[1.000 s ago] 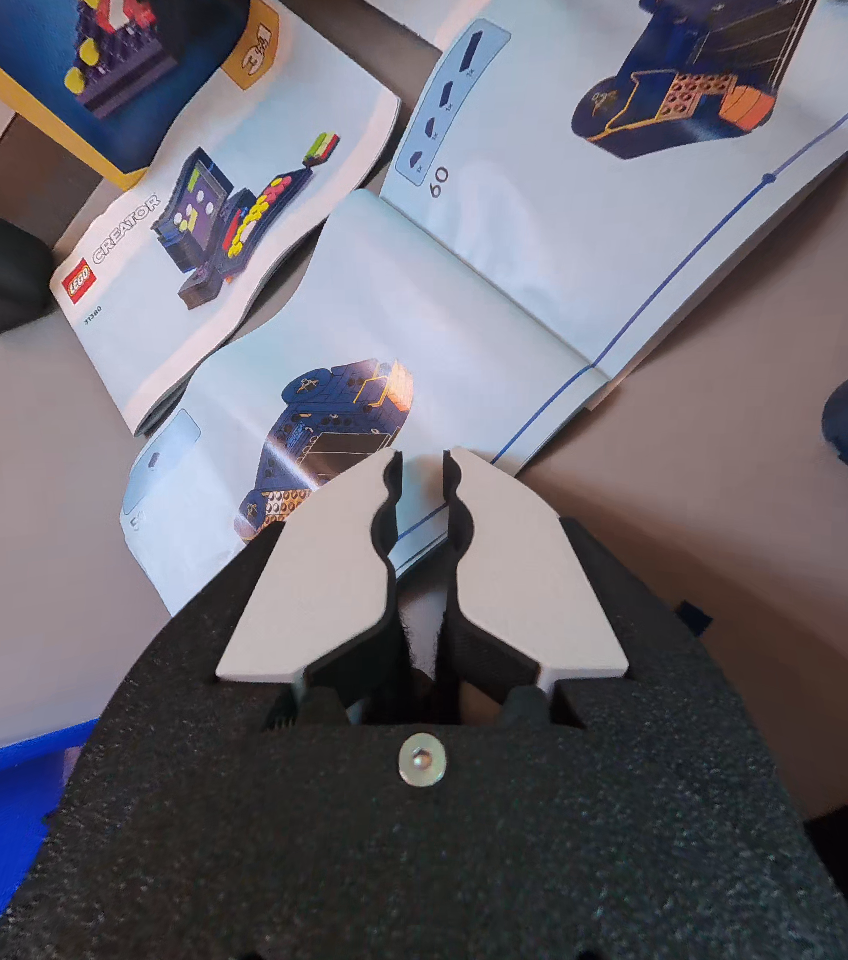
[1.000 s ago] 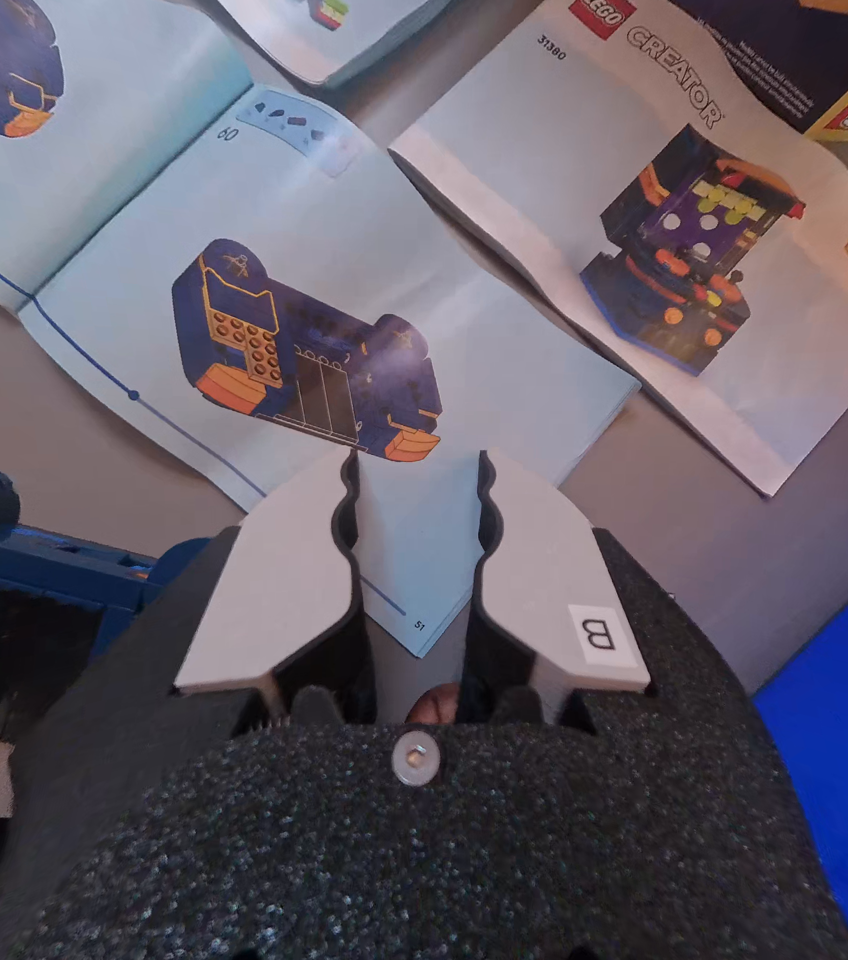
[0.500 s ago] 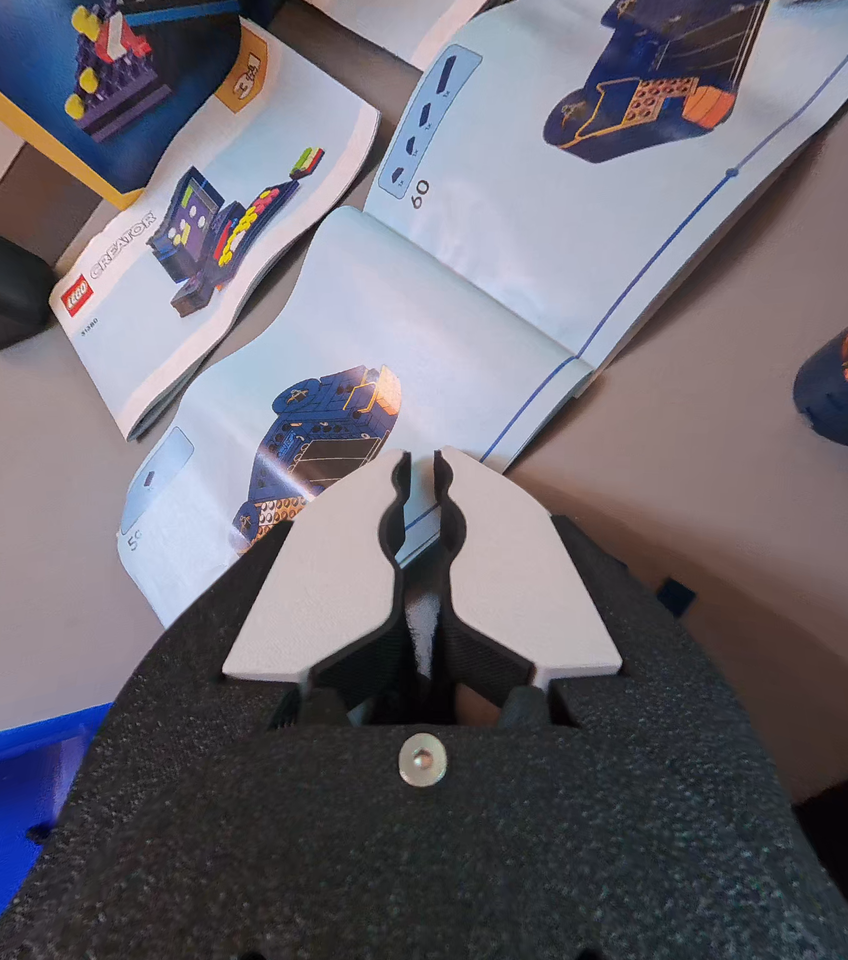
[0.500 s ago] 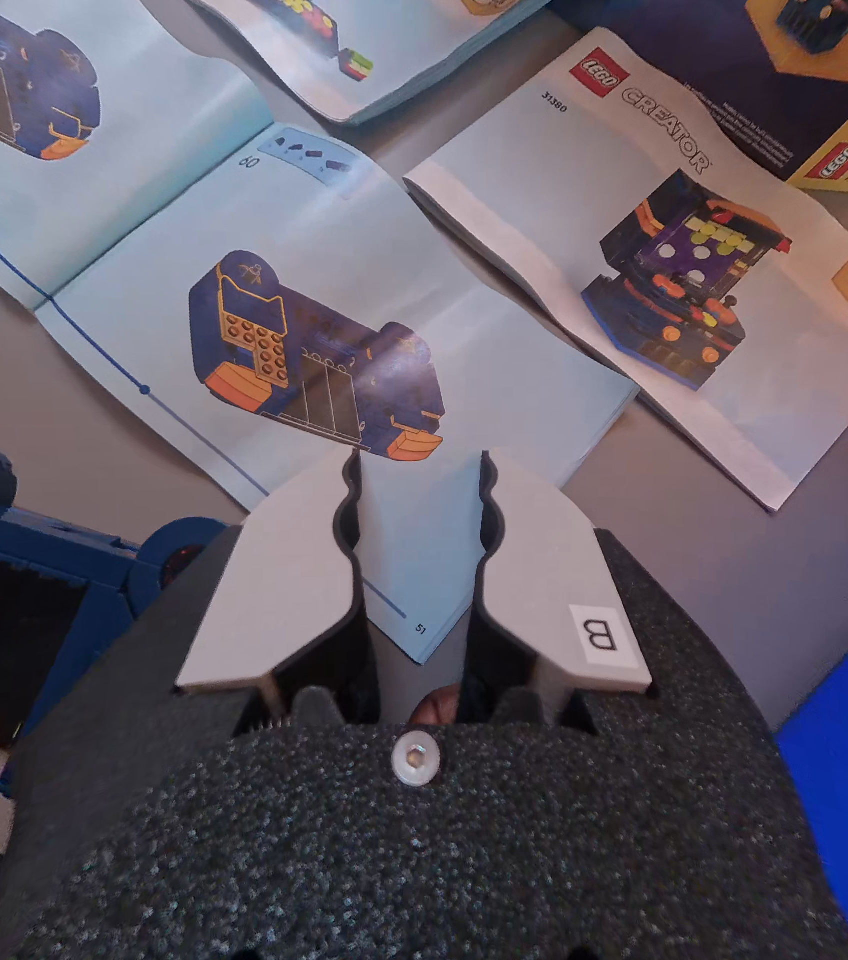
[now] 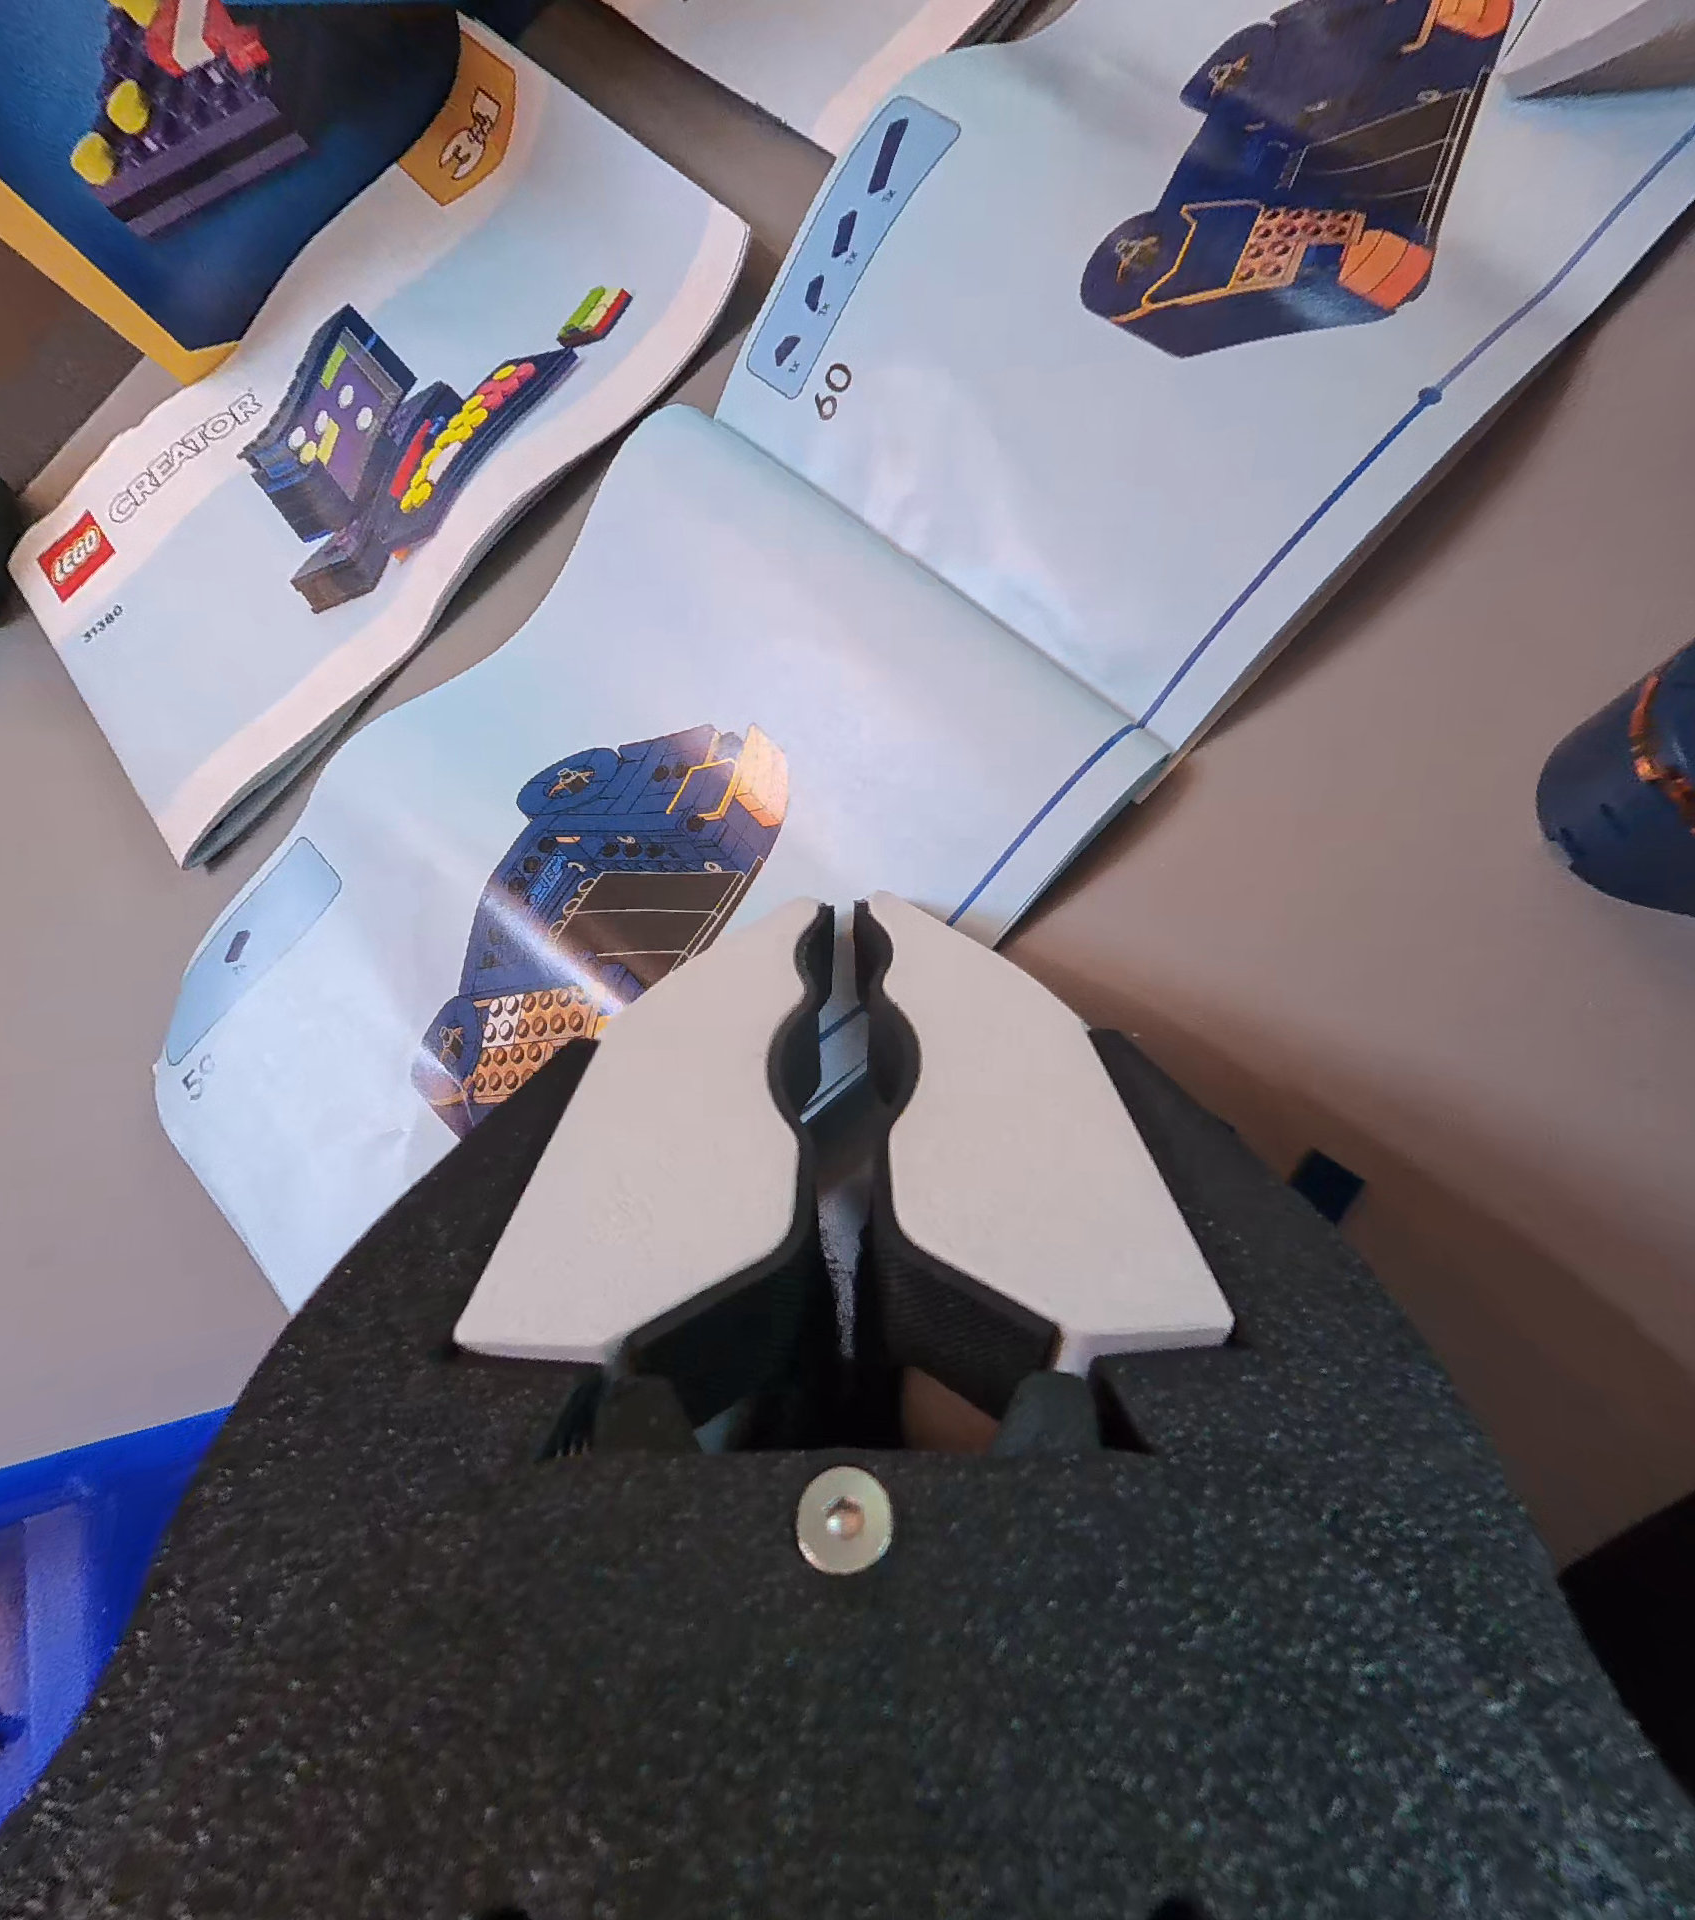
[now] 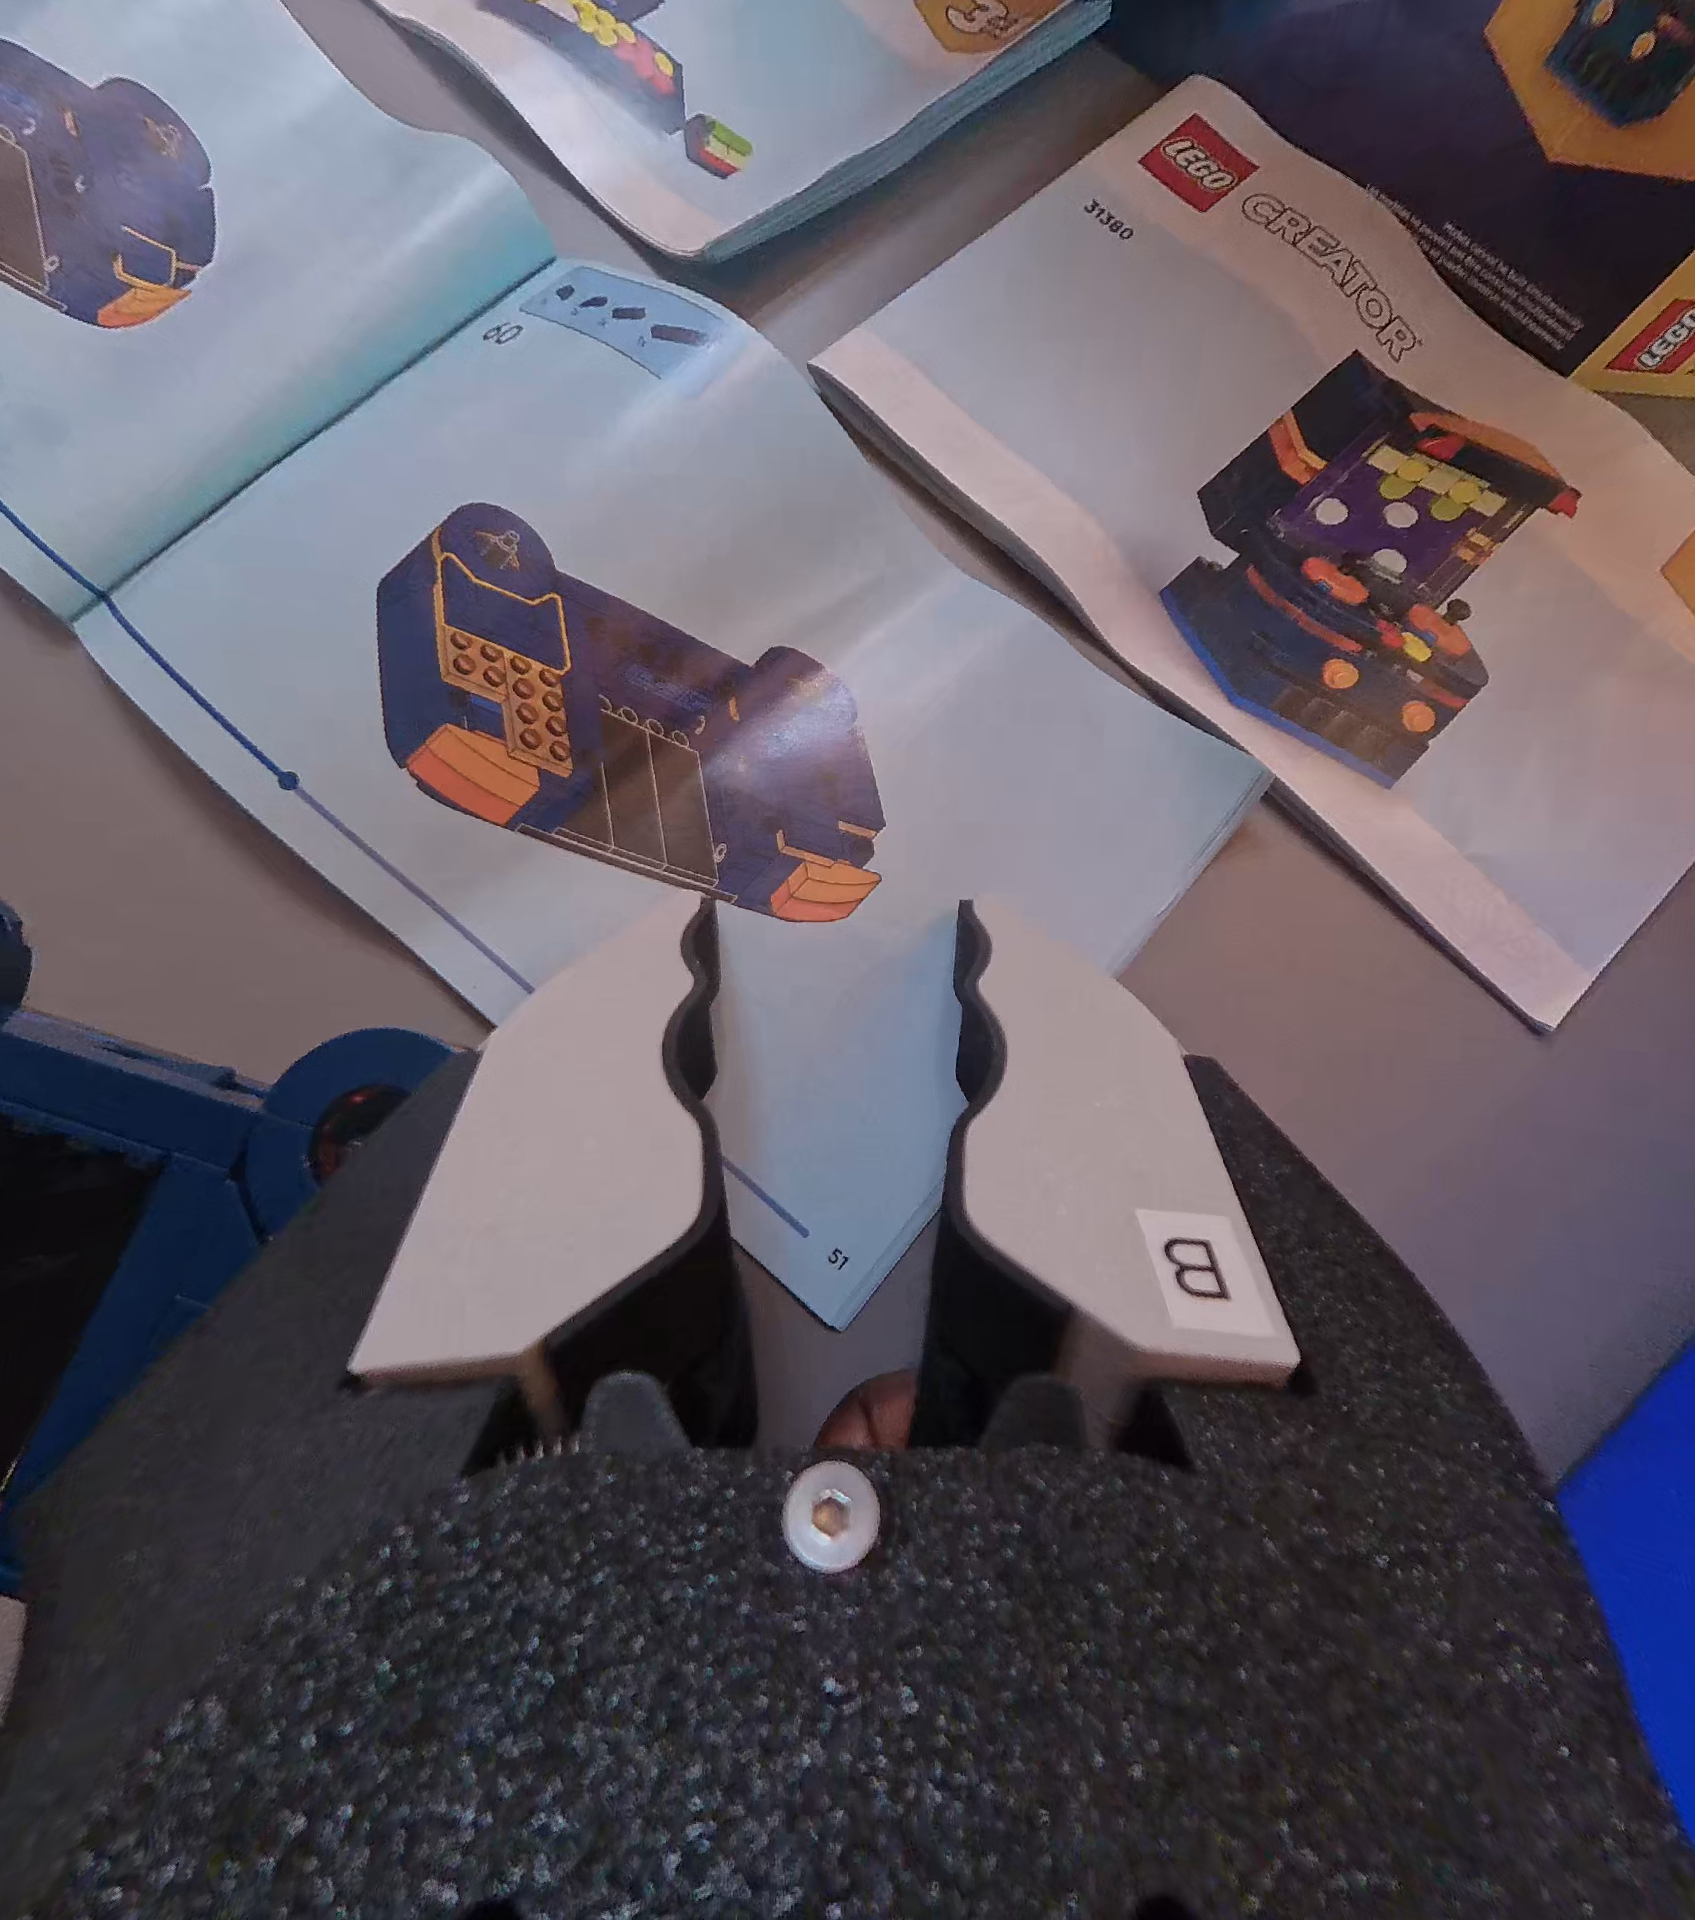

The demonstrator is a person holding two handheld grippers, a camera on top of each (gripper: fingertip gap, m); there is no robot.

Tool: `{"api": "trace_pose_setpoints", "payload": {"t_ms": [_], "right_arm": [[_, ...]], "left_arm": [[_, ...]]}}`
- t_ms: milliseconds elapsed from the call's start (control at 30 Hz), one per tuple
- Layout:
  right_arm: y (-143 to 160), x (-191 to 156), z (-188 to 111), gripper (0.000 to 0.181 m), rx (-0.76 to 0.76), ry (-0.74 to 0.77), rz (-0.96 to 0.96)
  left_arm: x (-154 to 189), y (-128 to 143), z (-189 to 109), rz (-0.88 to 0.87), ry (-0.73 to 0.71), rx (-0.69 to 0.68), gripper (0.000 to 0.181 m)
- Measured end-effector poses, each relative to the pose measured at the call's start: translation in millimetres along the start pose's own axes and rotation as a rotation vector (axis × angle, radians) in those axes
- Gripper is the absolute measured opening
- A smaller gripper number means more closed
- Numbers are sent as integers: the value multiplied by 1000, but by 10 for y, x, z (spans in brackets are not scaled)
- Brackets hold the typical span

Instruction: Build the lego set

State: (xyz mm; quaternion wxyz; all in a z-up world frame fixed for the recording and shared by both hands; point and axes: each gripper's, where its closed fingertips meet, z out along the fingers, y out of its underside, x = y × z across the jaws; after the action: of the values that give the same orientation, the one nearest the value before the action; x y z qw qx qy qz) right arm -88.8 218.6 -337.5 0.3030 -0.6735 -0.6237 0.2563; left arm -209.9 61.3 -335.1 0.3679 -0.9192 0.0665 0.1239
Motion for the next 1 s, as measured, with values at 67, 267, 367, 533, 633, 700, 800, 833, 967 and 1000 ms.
{"api": "trace_pose_setpoints", "payload": {"t_ms": [67,267,367,533,633,700,800,833,967,1000], "right_arm": [[1,1,0,43,-1,-1,2],[-124,275,-155,41,86,101,66],[-276,179,-284,41,201,-22,125],[-485,-540,-607,36,303,-424,-62],[-469,-942,-707,23,272,-534,-242],[-474,-1119,-715,0,218,-572,-313],[-451,-1306,-663,0,79,-610,-429],[-460,-1330,-616,0,35,-587,-491],[-649,-1561,-430,10,-33,-566,-725],[-694,-1672,-359,11,-41,-588,-758]], "left_arm": [[-1,0,1,-10,8,3,3],[-16,-2,-2,-72,55,25,7],[-68,-54,-69,-192,136,88,14],[-127,-189,-546,-217,343,248,17],[-198,-158,-660,-232,344,289,15],[-164,-105,-653,-246,375,246,15],[-144,10,-541,-233,349,165,16],[-128,7,-513,-238,351,163,16],[-249,-116,-409,-270,238,235,15],[-278,-109,-364,-279,206,231,13]]}}
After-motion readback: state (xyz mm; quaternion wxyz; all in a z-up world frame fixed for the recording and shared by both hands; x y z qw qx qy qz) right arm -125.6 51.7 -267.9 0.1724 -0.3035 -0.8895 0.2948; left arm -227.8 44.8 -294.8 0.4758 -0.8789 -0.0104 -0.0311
